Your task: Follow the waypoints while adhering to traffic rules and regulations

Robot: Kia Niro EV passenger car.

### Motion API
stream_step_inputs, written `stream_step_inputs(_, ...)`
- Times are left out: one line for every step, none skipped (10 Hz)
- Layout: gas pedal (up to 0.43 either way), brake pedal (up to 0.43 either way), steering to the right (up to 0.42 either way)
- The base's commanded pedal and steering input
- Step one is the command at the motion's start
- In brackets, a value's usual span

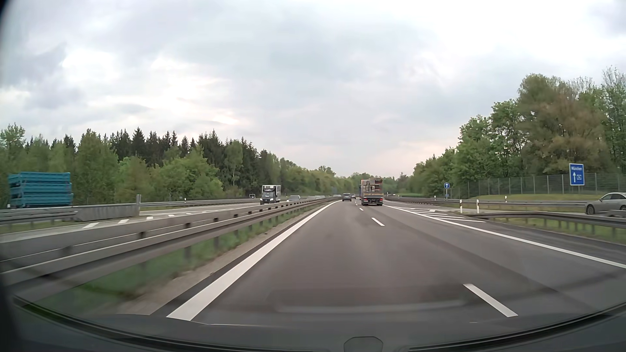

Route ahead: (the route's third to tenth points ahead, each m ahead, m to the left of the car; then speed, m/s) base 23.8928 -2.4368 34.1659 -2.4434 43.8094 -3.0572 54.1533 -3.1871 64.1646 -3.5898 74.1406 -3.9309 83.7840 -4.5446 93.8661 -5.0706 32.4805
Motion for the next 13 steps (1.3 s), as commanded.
stream_step_inputs(0.209, 0.000, 0.005)
stream_step_inputs(0.209, 0.000, 0.005)
stream_step_inputs(0.209, 0.000, 0.005)
stream_step_inputs(0.209, 0.000, 0.005)
stream_step_inputs(0.209, 0.000, 0.005)
stream_step_inputs(0.209, 0.000, 0.005)
stream_step_inputs(0.209, 0.000, 0.005)
stream_step_inputs(0.209, 0.000, 0.005)
stream_step_inputs(0.209, 0.000, 0.005)
stream_step_inputs(0.197, 0.000, 0.005)
stream_step_inputs(0.189, 0.000, 0.005)
stream_step_inputs(0.177, 0.000, 0.005)
stream_step_inputs(0.169, 0.000, 0.005)
